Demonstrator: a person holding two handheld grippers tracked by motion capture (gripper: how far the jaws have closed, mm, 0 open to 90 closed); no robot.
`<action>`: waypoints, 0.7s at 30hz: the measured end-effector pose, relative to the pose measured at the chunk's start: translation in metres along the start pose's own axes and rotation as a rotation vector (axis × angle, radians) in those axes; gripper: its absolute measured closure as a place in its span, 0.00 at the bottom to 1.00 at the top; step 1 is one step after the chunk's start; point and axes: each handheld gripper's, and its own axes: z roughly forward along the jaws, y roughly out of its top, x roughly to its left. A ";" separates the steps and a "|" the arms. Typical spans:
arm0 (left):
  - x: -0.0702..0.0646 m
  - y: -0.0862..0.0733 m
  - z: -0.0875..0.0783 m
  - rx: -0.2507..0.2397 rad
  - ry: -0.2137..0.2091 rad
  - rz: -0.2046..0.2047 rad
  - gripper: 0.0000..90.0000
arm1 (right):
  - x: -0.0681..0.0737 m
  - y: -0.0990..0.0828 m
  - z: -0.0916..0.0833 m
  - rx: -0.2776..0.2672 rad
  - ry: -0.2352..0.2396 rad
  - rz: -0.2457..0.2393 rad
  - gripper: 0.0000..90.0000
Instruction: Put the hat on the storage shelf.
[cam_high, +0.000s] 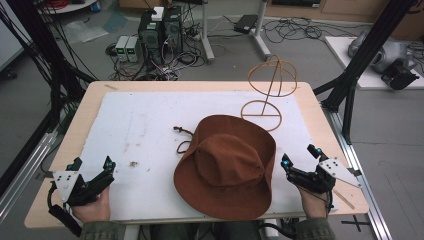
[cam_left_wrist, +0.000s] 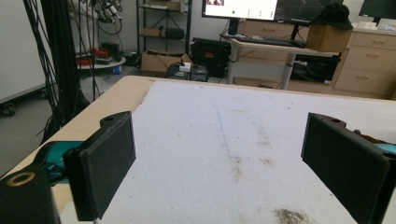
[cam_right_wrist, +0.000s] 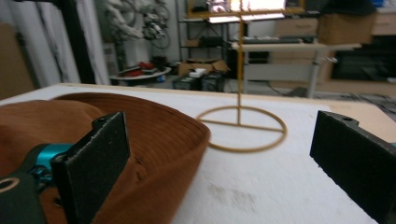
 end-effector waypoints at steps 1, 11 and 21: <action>0.000 0.000 0.000 0.000 0.000 0.000 0.11 | 0.000 0.003 0.001 -0.003 0.035 -0.012 0.04; 0.002 0.000 -0.001 0.000 -0.004 -0.001 0.11 | 0.012 0.017 0.017 0.046 0.273 -0.065 0.04; 0.009 -0.001 -0.004 0.001 0.001 -0.027 0.11 | 0.028 0.013 0.037 0.223 0.469 -0.184 0.04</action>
